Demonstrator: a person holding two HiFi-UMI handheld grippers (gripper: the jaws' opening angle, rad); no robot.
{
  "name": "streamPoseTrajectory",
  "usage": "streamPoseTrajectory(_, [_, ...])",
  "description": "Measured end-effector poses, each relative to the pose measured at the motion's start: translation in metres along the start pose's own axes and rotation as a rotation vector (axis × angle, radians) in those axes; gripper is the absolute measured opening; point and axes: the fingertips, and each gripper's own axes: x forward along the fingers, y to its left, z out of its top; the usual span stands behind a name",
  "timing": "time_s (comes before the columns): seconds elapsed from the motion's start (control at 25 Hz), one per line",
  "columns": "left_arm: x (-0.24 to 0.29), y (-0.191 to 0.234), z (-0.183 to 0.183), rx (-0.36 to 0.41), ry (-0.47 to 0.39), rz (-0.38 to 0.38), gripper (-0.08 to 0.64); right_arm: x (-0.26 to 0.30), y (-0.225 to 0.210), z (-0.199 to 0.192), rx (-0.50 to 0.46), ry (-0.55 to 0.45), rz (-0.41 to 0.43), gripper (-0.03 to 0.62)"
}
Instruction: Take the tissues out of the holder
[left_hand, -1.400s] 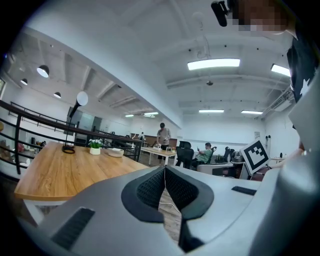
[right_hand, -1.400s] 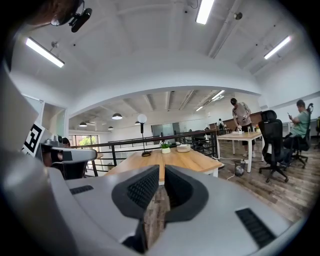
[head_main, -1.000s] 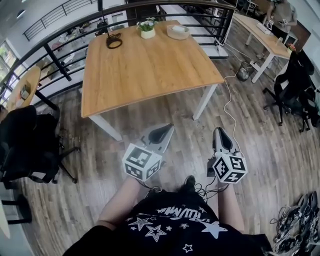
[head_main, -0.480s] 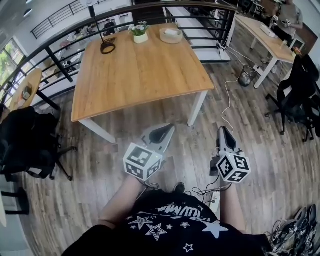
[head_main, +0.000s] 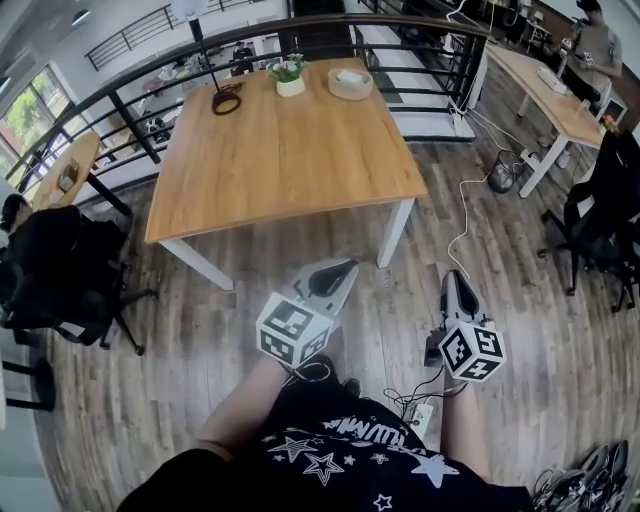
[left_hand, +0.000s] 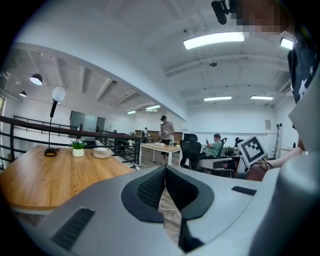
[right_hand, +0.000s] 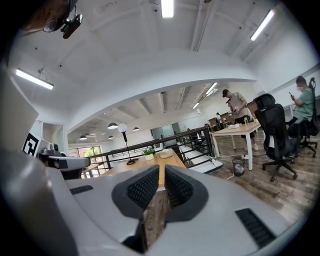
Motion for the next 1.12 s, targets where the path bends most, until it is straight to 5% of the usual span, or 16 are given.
streamPoseTrajectory(0.6, [0.105,0.006,0.007,0.019,0.01,-0.111,0.015,0.026,-0.068,0.017,0.008,-0.026,-0.105,0.041])
streamPoseTrajectory(1.12, [0.245,0.085,0.025,-0.034,0.006,-0.151,0.015,0.152,-0.14,0.061,-0.013,-0.014,-0.158,0.041])
